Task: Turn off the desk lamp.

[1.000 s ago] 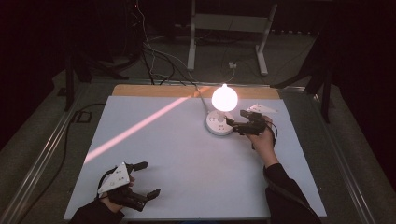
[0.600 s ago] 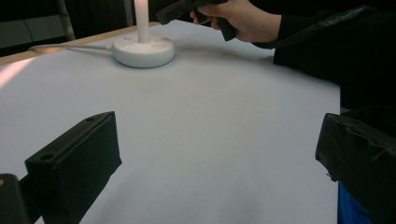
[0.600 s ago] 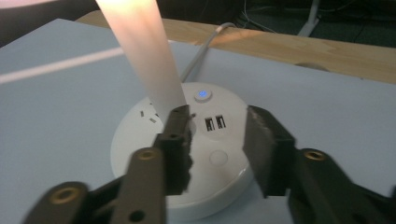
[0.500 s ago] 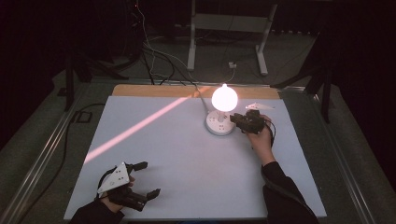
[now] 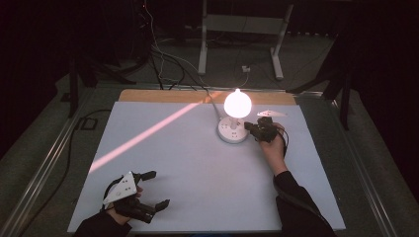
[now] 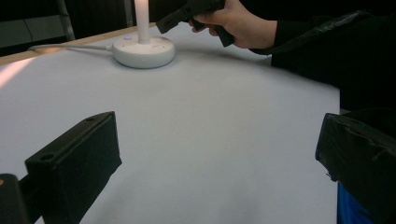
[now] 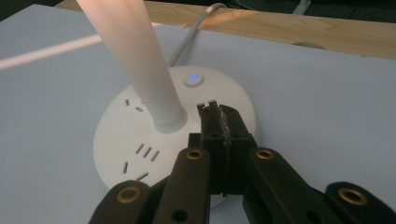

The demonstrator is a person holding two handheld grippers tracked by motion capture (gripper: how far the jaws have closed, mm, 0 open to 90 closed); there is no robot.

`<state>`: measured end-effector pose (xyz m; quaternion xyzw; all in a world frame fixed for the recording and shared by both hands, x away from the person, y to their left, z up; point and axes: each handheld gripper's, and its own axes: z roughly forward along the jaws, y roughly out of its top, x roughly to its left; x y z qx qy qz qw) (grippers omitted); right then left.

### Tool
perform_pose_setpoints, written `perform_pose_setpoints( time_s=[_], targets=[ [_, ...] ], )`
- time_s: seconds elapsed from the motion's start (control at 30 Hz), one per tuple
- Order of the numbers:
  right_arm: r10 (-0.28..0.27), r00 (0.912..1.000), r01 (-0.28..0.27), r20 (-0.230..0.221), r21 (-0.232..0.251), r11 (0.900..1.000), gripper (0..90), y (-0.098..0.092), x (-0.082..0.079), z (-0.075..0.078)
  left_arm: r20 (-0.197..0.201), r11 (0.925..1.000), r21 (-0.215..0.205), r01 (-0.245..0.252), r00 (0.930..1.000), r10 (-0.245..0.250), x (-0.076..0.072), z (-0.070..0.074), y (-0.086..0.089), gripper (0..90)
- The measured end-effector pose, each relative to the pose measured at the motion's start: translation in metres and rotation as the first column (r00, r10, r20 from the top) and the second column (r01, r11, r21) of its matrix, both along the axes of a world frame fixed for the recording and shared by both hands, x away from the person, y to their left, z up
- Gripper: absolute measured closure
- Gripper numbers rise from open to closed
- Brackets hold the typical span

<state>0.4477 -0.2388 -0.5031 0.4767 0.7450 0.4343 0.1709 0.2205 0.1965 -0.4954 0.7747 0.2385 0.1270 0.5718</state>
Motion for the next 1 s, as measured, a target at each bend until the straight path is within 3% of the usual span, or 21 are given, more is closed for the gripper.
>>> perform_pose_setpoints(
  time_s=[0.2,0.4,0.63,1.0],
  targets=[
    [0.006,1.0,-0.006,-0.002,0.003,1.0,89.9,0.0016,0.0001,-0.0029,0.001,1.0,0.003,0.001,1.0,-0.001,0.0,-0.0001,-0.0002,0.6],
    [-0.011,0.9996,0.011,0.027,0.0,1.0,89.8,0.0027,-0.0014,-0.0026,0.002,1.0,0.007,0.002,1.0,-0.002,-0.0002,-0.0003,-0.0004,0.6],
    [-0.003,1.0,0.003,0.003,-0.003,1.0,89.8,0.0057,0.0001,-0.008,0.002,0.9999,0.011,0.003,1.0,-0.003,-0.0003,-0.0004,-0.0007,0.6],
    [-0.001,0.9999,0.001,0.014,-0.016,1.0,89.9,0.0068,0.0008,-0.0094,0.001,0.9999,0.01,0.004,1.0,-0.004,0.0,-0.0006,-0.0009,0.6]
  ],
)
